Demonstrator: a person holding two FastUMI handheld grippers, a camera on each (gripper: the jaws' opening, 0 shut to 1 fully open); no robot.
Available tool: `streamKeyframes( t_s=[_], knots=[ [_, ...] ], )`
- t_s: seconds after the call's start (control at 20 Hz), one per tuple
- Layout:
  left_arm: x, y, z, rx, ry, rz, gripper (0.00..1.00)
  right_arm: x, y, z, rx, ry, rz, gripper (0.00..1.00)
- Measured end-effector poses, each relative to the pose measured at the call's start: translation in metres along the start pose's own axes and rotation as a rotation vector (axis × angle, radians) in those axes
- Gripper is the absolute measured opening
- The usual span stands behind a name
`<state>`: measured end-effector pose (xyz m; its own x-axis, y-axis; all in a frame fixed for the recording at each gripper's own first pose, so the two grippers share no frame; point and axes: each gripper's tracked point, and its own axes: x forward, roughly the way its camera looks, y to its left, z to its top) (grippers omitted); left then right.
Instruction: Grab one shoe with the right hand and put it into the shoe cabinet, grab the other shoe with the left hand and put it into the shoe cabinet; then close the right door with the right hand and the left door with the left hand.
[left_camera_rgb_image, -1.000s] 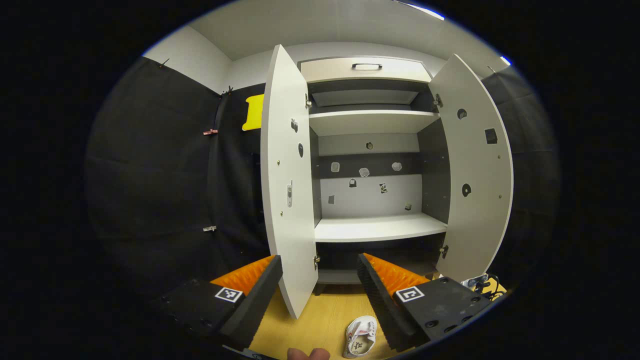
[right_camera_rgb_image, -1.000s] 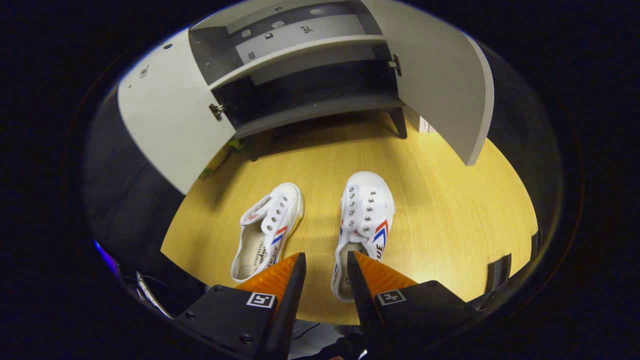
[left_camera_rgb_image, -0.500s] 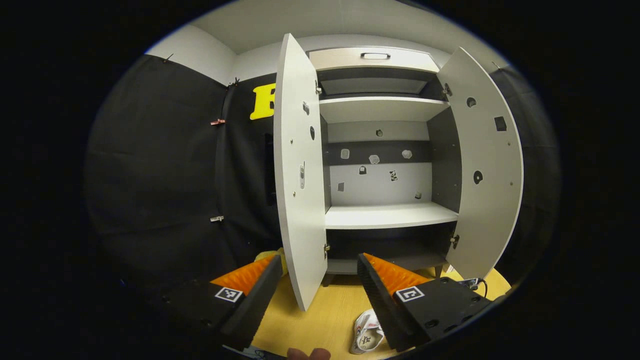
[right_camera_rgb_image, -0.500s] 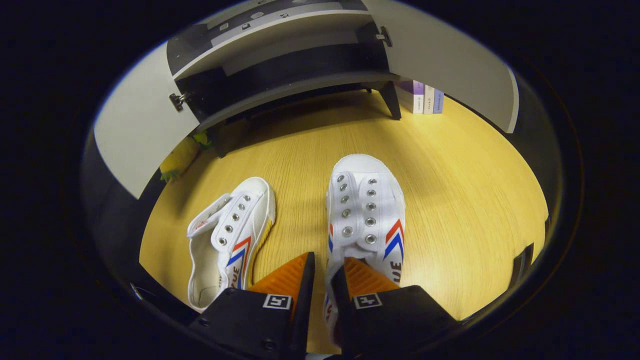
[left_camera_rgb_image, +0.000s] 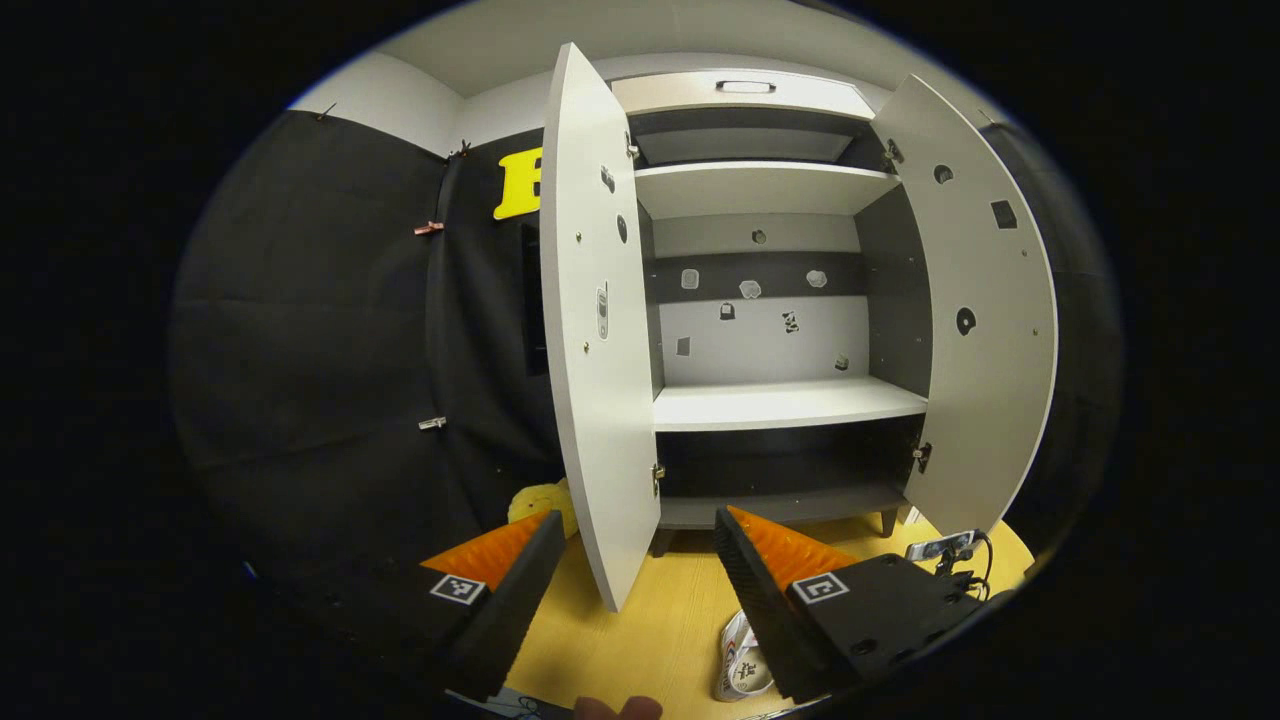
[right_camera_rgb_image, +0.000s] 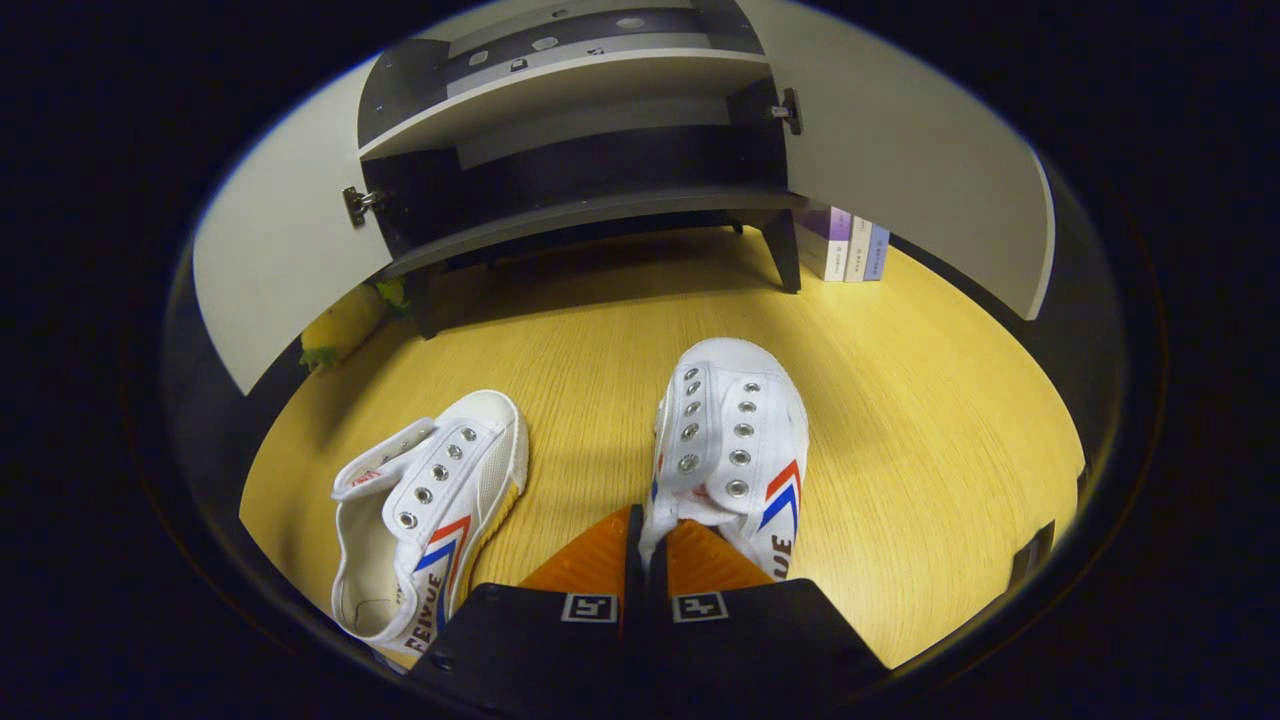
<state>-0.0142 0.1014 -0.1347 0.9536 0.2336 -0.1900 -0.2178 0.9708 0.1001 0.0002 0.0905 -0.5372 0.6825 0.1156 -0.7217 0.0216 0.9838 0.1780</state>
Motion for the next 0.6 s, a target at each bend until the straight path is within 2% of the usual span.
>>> streamKeyframes(
  t_s=[0.15, 0.3, 0.6],
  knots=[
    [0.003, 0.002, 0.003, -0.011, -0.009, -0.004, 0.95, -0.016, -0.006, 0.021, -0.031, -0.032, 0.055, 0.05],
    [0.006, 0.004, 0.006, -0.019, -0.009, -0.006, 0.95, -0.037, -0.003, 0.040, 0.028, -0.049, 0.125, 0.05],
    [0.001, 0.002, 0.017, -0.005, -0.028, -0.013, 0.95, -0.085, 0.011, 0.093, 0.052, -0.119, 0.183, 0.05]
  ],
)
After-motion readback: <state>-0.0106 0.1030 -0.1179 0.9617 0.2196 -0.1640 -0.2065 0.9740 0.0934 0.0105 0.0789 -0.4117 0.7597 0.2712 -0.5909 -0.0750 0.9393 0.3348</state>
